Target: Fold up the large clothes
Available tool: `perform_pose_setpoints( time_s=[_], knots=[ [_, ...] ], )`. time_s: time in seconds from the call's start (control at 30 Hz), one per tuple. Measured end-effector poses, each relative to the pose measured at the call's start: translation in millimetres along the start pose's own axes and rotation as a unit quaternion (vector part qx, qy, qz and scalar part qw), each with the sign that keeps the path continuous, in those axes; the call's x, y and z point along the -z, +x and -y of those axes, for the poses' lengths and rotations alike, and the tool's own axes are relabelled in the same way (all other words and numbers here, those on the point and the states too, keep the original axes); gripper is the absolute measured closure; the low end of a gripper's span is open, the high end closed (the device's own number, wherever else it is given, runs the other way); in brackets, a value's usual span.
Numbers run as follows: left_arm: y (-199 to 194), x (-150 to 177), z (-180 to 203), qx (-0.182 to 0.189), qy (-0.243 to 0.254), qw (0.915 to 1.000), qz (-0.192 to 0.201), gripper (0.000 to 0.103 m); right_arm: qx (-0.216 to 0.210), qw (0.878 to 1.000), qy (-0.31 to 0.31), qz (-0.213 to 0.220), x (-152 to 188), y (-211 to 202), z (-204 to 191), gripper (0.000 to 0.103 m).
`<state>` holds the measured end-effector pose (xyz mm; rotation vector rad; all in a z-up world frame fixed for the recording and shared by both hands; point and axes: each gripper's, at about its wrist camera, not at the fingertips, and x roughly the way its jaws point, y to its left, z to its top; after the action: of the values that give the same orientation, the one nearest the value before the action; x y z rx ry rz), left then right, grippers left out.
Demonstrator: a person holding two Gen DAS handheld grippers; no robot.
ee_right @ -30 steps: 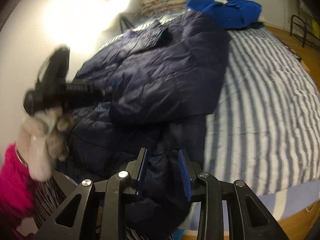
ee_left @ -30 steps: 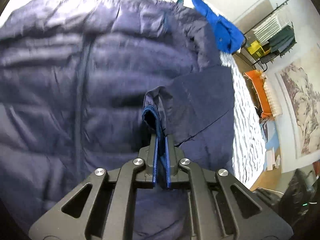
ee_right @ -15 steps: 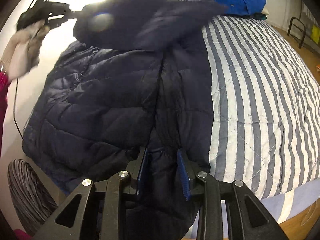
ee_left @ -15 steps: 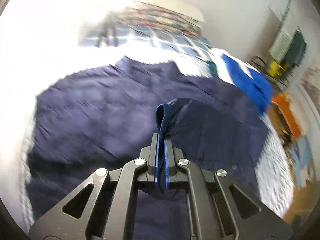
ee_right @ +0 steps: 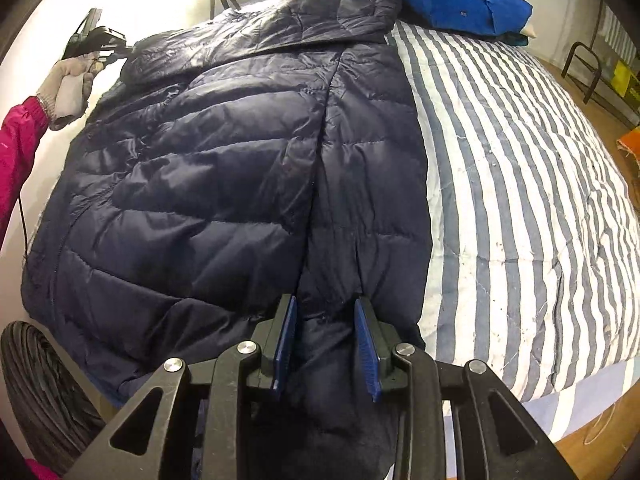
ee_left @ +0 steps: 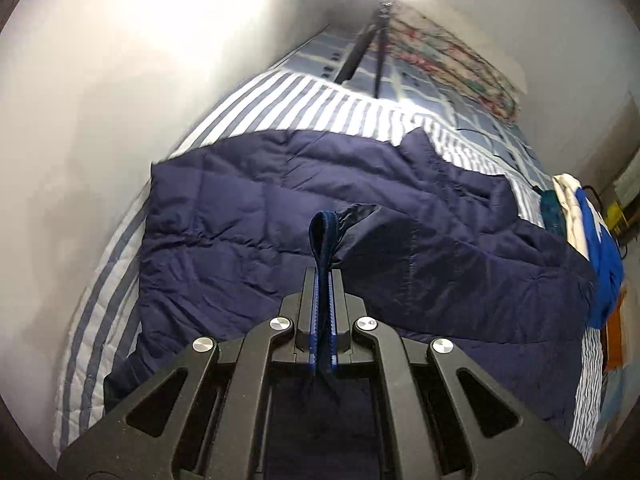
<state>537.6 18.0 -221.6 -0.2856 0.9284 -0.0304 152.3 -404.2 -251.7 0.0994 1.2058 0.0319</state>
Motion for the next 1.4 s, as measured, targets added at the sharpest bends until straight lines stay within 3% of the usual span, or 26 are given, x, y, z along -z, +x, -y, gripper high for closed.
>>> perform_pose_setpoints(
  time_s=[0.23,0.3,0.4,0.6,0.77,0.87,1.07,1.2,1.4],
  knots=[
    [16,7,-4,-0.023,0.01,0.9996,-0.012,0.1,0.025,1.0,-0.011,0.001,-5,8,-13,0.072],
    [7,6,-1,-0.038,0.03,0.9988,-0.007,0.095,0.025,1.0,-0.009,0.001,-3,7,-8,0.072],
    [-20,6,5,-0.063,0.07,0.9955,0.016,0.079,0.02,1.0,-0.006,0.002,-2,6,-5,0.072],
    [-115,22,-9,0.0,0.064,0.9965,0.053,0.076,0.018,1.0,-0.008,0.01,-1,5,-3,0.072],
    [-194,68,-17,0.031,0.088,0.9934,0.066,0.051,0.007,1.0,-0.01,0.013,1,3,0,0.072],
    [-232,106,-23,0.027,0.107,0.9919,0.062,0.046,0.005,1.0,-0.01,0.016,2,3,0,0.072],
    [-275,166,-54,0.034,0.088,0.9943,0.05,0.041,0.025,0.999,-0.009,0.046,9,-17,-3,0.068],
    [-283,211,-78,0.022,0.09,0.9953,0.028,0.037,0.019,0.995,-0.002,0.101,22,-51,7,0.031],
    [-274,269,-125,0.02,0.053,0.998,-0.027,0.037,-0.012,0.994,0.043,0.103,54,-79,50,0.03]
  ],
)
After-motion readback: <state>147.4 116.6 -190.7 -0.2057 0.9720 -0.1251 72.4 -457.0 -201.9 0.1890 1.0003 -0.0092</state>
